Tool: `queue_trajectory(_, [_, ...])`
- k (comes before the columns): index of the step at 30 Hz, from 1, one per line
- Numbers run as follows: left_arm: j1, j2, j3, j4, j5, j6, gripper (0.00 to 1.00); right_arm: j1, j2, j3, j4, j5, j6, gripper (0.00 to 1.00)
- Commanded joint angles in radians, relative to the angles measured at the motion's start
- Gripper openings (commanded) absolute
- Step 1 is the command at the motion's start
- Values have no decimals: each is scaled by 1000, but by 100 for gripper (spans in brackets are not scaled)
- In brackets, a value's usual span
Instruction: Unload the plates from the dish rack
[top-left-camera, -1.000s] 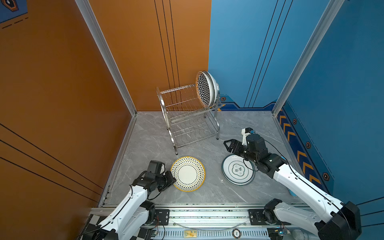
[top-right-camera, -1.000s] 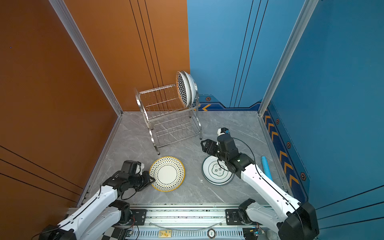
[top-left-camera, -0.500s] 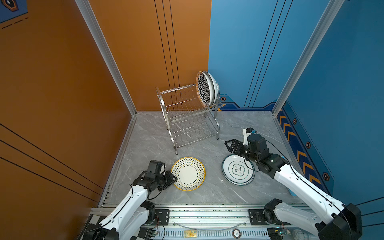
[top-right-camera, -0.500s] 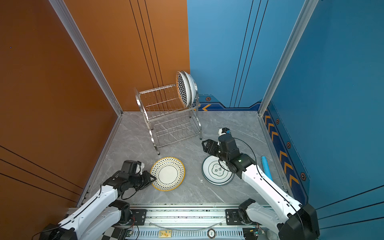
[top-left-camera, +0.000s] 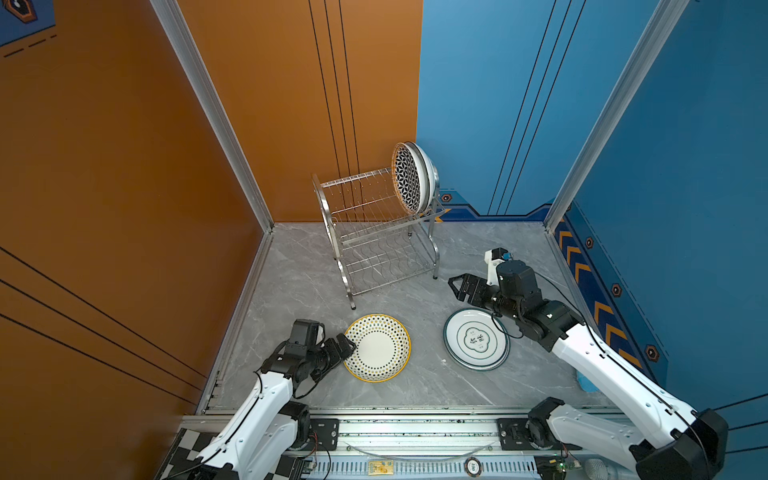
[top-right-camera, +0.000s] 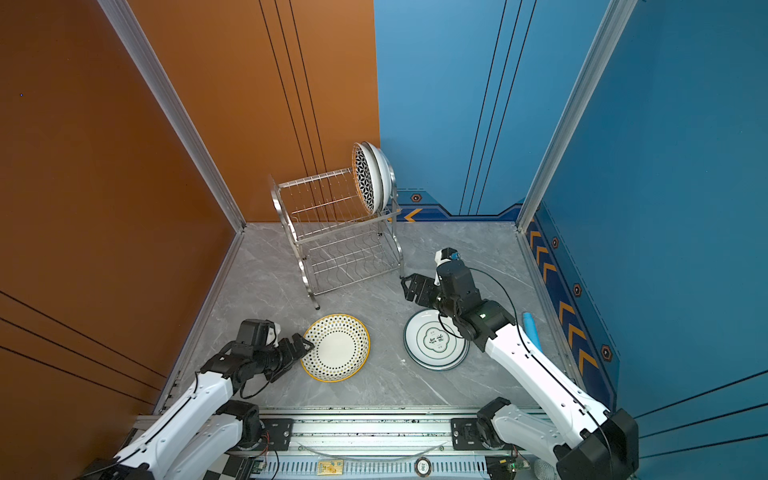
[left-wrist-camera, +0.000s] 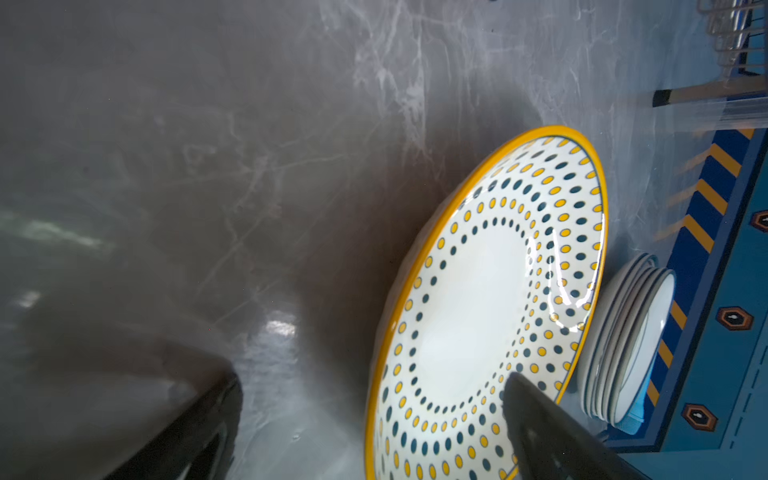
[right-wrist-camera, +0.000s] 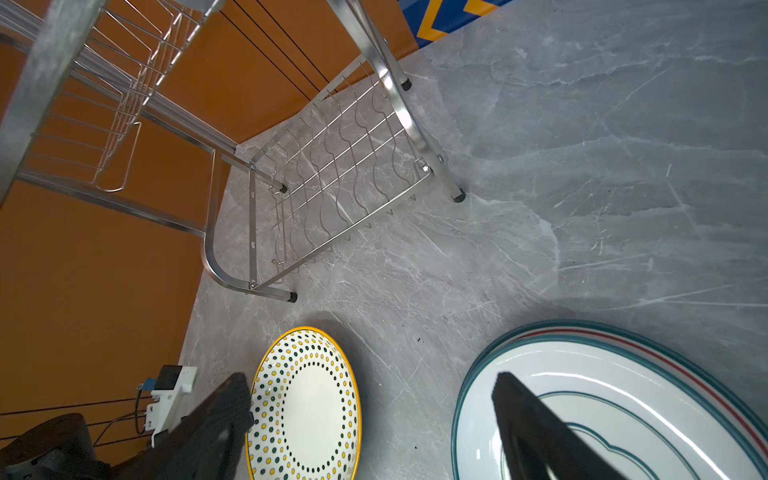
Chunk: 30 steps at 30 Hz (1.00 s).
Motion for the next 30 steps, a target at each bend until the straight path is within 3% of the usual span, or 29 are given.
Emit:
queue_trajectory(1, [10, -3, 29, -50, -38, 14, 98, 17, 27, 93, -85, 53, -72, 93])
queue_trajectory(4, [10, -4, 56, -56, -48, 20, 98, 48, 64, 184, -135, 107, -110, 100])
queue_trajectory(15, [10, -59, 201, -110, -107, 56, 98, 240, 266, 550, -319, 463, -235, 100])
queue_trajectory(23, [13, 50, 363, -178, -147, 101, 98, 345, 459, 875, -342, 692, -401, 100])
queue_trajectory(27, [13, 69, 401, -180, -170, 117, 98, 357, 522, 955, -259, 764, -477, 100])
queue_trajectory(30, [13, 72, 432, -205, -204, 118, 98, 334, 562, 997, -200, 723, -505, 100])
